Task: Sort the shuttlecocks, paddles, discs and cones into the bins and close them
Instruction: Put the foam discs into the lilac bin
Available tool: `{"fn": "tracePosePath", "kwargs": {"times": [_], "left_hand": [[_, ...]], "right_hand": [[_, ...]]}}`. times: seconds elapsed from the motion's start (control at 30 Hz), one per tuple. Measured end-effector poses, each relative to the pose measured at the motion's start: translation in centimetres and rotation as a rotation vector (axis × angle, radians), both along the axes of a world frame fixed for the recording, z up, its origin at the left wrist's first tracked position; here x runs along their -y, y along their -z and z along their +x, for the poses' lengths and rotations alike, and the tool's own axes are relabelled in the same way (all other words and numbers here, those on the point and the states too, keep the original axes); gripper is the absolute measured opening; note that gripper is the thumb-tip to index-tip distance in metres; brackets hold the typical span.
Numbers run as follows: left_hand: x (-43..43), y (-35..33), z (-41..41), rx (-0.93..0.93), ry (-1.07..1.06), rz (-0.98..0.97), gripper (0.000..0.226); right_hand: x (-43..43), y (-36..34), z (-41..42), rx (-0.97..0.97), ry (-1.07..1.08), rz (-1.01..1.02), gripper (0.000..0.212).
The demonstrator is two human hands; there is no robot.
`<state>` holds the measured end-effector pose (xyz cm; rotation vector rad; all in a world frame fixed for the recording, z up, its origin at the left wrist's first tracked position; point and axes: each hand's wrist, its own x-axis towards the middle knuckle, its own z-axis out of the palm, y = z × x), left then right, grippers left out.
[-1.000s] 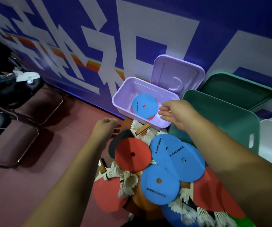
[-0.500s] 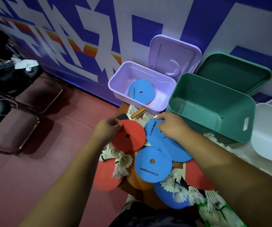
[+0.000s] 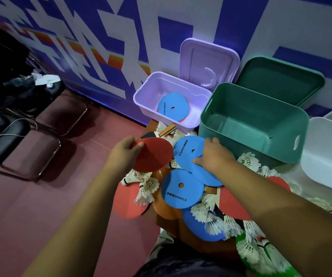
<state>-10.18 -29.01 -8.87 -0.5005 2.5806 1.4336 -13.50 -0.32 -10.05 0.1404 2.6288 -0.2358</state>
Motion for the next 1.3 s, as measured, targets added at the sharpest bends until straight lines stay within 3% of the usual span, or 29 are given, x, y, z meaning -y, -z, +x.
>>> {"fn": "tracePosePath", "kwargs": {"times": [0.33,0.53,0.8,1.0,1.3], "left_hand": [[-2.5,-3.9,1.0,-0.029,-0.032,0.051,0.014],[-5.4,-5.0,-0.5,-0.048,-0.059,0.121,0.015],[-8.6,-6.2,-1.9,-0.056,-0.237,0.385,0.023],[-9.5,-7.6,-3.1,-0.032,-0.266,0.457,0.015],[-8.9,-9.9,-9.9,0.017,-0.3,0.542,0.012]], "right_hand": [[-1.9,-3.1,1.2,-0.155,-0.15,0.026,0.03],[-5.2,-6.6,1.6,-0.165,-0.135,-0.115,0.017],[-8.1,-10.9,2.2,-0.255,0.064,-0.358,0.02],[-8.3,-12.7,2.5,-0.242,0.307,-0.694,0.006],[-7.4,-12.6,1.4,-0.265,0.467,-0.939,0.008]]}}
